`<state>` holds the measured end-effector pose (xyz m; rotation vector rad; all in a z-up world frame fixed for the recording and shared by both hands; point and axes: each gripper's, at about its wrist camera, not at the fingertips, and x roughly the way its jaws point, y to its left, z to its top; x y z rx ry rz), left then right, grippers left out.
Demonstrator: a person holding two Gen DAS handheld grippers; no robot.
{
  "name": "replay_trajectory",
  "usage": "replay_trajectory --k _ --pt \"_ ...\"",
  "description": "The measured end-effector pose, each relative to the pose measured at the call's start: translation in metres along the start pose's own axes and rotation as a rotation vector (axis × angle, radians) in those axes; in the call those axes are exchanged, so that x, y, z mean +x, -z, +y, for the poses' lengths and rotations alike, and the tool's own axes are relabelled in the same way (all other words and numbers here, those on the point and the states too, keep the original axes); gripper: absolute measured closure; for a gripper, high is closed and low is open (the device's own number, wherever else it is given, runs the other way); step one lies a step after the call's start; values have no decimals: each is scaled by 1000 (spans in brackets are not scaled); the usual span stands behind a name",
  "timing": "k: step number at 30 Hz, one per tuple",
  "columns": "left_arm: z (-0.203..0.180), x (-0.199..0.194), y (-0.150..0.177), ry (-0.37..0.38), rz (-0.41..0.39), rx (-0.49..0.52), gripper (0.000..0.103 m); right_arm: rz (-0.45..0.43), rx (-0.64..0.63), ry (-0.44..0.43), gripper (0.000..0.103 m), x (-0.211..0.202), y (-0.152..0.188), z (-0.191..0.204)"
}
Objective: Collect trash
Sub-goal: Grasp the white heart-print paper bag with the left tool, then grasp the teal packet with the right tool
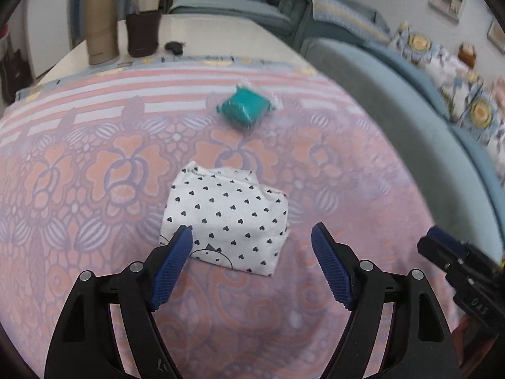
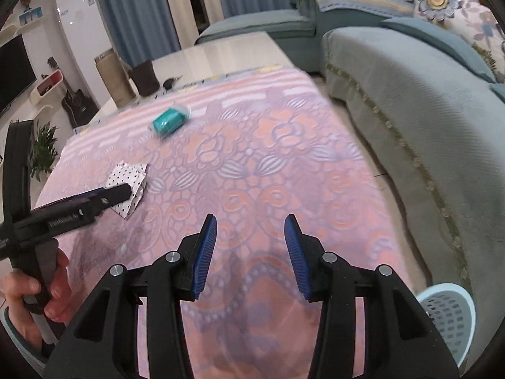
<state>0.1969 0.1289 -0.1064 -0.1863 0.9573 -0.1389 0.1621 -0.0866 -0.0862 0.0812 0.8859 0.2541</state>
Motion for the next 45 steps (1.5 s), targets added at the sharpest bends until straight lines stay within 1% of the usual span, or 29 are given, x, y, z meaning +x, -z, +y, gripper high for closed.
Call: replay_trajectory --k 1,5,8,9,11,13,14,15,16,17,19,20,21,23,24,27,28,30,32,34,35,36,39,45 --pt "-2 2 1 -18 -4 22 22 8 3 -3 62 5 0 1" --pt "-13 6 5 -93 6 92 21 40 10 -3 62 22 3 2" --pt "-19 13 10 -184 2 151 21 42 18 -7 62 23 4 -2" --pt "-19 13 10 -185 -1 147 21 43 21 -12 62 23 4 -2" --pt "-16 11 9 -192 -6 135 26 52 28 -13 62 28 3 -2" --pt "-12 9 9 -203 -23 135 38 54 23 -10 62 28 2 0" --pt "-11 8 9 -194 -28 133 40 58 17 -7 62 28 1 1" --pt "-10 6 9 -187 -33 132 49 65 7 -3 62 29 0 4" --pt "-7 4 9 -198 -43 132 58 72 -2 -10 62 29 -2 8" --pt "-4 3 8 -199 -51 127 62 75 -7 -28 62 29 -6 12" --pt "6 -5 6 -175 -76 94 78 74 -8 -63 62 28 -15 21" --pt "13 -9 4 -150 -91 74 78 65 -15 -77 62 28 -25 30" --pt "23 -15 3 -110 -113 35 79 55 -25 -80 62 29 -33 38" --pt "37 -22 2 -73 -157 -17 79 37 -49 -84 62 35 -51 58" --pt "47 -27 3 -48 -193 -51 79 30 -53 -92 62 39 -59 66" --pt "64 -35 7 22 -260 -131 79 13 -51 -111 62 59 -81 91" --pt "68 -40 7 43 -295 -146 79 11 -49 -101 62 68 -87 97" --pt "70 -40 7 52 -303 -163 79 37 -34 -92 62 95 -97 109" --pt "69 -41 6 45 -305 -162 79 84 -2 -90 60 123 -103 115" --pt "68 -42 8 31 -312 -163 79 129 43 -98 50 143 -105 116" --pt "68 -42 8 25 -310 -165 79 107 61 -103 42 146 -109 118" --pt "68 -42 7 23 -304 -165 79 115 68 -111 39 151 -113 121" --pt "72 -42 8 17 -296 -182 79 118 83 -119 39 158 -122 128" --pt "80 -43 9 49 -289 -222 79 84 95 -42 39 171 -133 139"
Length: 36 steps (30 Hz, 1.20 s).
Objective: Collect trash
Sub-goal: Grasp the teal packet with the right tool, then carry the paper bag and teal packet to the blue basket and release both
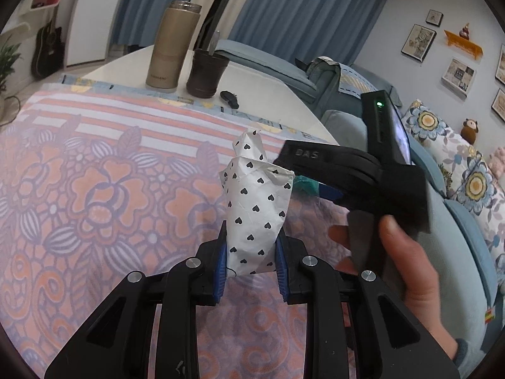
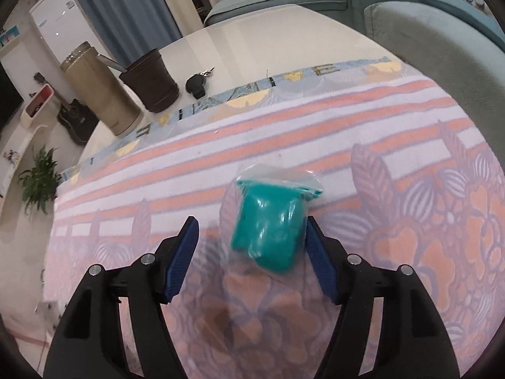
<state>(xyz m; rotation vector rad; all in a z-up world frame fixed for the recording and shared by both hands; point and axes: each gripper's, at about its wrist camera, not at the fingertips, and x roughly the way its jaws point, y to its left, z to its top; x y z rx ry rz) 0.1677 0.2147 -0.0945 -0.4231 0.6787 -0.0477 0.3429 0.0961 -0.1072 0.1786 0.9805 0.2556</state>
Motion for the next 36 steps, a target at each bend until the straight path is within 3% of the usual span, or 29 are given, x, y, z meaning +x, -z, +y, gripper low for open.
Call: replay_trajectory --k 2,6,12,19,27,30,36 --pt "0 0 0 2 1 1 79 -14 -28 42 43 0 3 5" --pt "-1 0 0 5 2 9 79 -32 -74 99 67 -3 11 6" --pt "-16 -3 3 14 -13 81 79 -26 -81 47 70 -33 30 -18" --pt "-66 -19 19 83 -22 222 79 -80 -79 53 70 -123 67 -75" --pt "-175 -70 32 279 -22 367 79 -188 67 85 70 -240 108 -168" --pt "-212 -86 40 374 -30 410 79 -224 157 36 70 -281 130 -207" --pt "-293 -105 62 511 7 482 79 -299 234 172 69 -335 176 -260"
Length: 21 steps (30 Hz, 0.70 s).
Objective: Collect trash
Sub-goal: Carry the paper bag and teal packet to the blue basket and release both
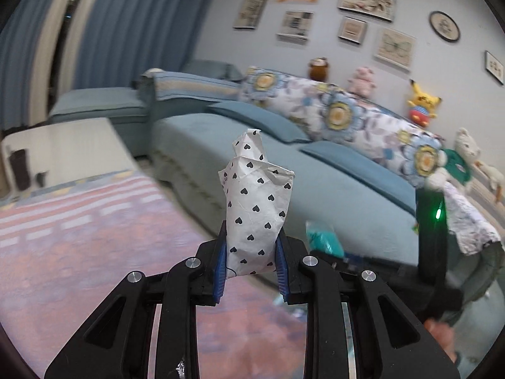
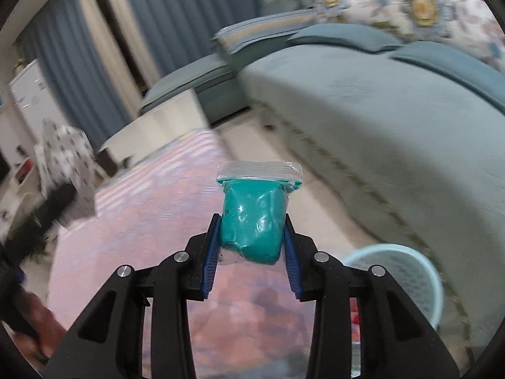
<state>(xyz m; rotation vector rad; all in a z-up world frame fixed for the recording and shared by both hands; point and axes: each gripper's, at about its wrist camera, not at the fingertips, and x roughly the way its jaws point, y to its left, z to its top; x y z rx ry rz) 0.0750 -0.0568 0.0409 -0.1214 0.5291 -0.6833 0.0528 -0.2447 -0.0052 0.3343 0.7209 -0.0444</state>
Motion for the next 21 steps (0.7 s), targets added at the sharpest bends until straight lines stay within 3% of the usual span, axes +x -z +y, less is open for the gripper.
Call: replay_trajectory --k 7,11,17,19,21 --pt "-65 58 15 95 128 33 79 26 153 149 69 -17 32 -91" --pt "-81 101 47 115 289 38 79 135 257 233 69 6 60 -139" --pt "-92 139 86 151 446 83 76 299 388 248 67 44 106 -183" --pt "-94 149 97 166 489 85 72 316 410 244 67 48 113 -188" --pt "-94 152 101 166 499 82 56 322 428 251 62 49 115 -194"
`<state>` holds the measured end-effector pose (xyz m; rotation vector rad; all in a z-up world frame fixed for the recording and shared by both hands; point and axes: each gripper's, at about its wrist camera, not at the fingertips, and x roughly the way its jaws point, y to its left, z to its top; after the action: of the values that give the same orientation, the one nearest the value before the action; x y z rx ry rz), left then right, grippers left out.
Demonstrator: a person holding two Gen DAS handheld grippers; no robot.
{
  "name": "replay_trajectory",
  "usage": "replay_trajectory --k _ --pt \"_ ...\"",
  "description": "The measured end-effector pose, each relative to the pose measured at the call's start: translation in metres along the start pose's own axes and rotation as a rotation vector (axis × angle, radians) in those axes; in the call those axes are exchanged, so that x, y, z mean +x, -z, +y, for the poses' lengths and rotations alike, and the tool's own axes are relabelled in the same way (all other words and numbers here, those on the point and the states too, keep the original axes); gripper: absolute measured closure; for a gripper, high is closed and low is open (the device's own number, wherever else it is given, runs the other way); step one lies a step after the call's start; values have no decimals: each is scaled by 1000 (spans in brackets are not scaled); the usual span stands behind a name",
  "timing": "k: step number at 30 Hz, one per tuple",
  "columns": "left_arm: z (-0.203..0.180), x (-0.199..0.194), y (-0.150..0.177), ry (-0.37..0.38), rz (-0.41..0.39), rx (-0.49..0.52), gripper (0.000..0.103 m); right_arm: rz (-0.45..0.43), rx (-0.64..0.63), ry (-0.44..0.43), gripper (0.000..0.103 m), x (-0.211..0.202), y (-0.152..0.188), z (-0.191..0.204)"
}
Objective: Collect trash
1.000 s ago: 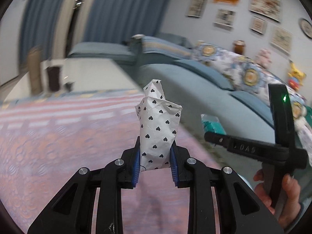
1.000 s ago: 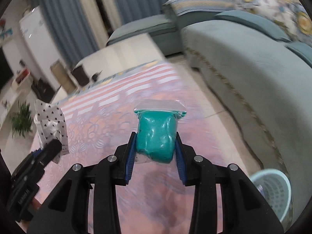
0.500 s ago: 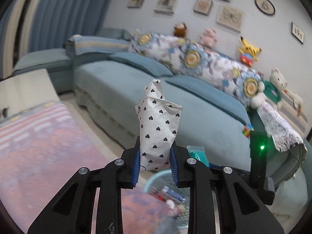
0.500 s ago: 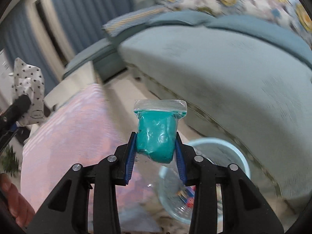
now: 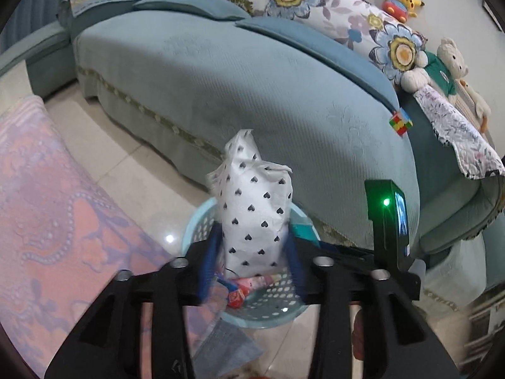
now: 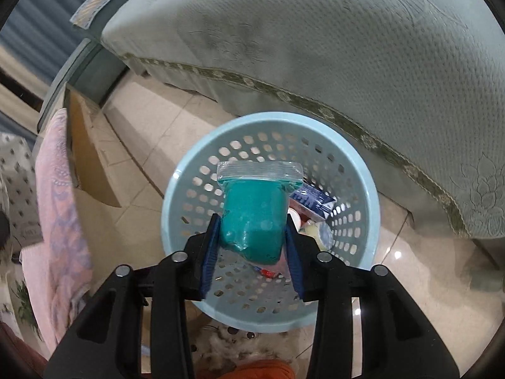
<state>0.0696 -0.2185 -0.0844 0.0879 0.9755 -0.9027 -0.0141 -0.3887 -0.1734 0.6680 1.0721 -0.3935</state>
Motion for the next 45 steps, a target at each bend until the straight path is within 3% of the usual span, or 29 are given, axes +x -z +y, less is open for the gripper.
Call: replay_trajectory --k 2,5,9,14,16,19,26,29,33,36,45 --pt "0 -1 2 2 -4 7 54 3 16 -9 57 2 0 -5" --pt "2 -7 1 0 -23 -1 40 -12 12 10 54 -1 -4 -2" --pt "6 -19 -3 -19 -47 -6 39 -31 -12 2 54 -12 -3 7" --pt "10 -71 -3 -74 -148 -17 28 -109 -114 -13 51 -48 3 43" --pt "11 -93 -3 -100 -192 -32 22 -181 -156 -3 48 -73 7 62" --pt "18 -132 4 -152 -271 -51 20 -290 -201 -8 46 -110 15 84" --pt "21 -182 21 -227 -393 -92 20 -494 -269 -35 44 -166 36 113" --pt "10 -198 37 -324 -499 -71 13 -644 -310 -30 44 -187 53 125" --pt "2 -201 53 -448 -581 -48 12 -753 -349 -31 44 -192 71 135" --pt "2 -198 59 -492 -617 -40 12 -794 -396 4 44 -188 81 144" --pt "15 -193 58 -572 -615 -57 8 -747 -431 14 44 -166 86 160"
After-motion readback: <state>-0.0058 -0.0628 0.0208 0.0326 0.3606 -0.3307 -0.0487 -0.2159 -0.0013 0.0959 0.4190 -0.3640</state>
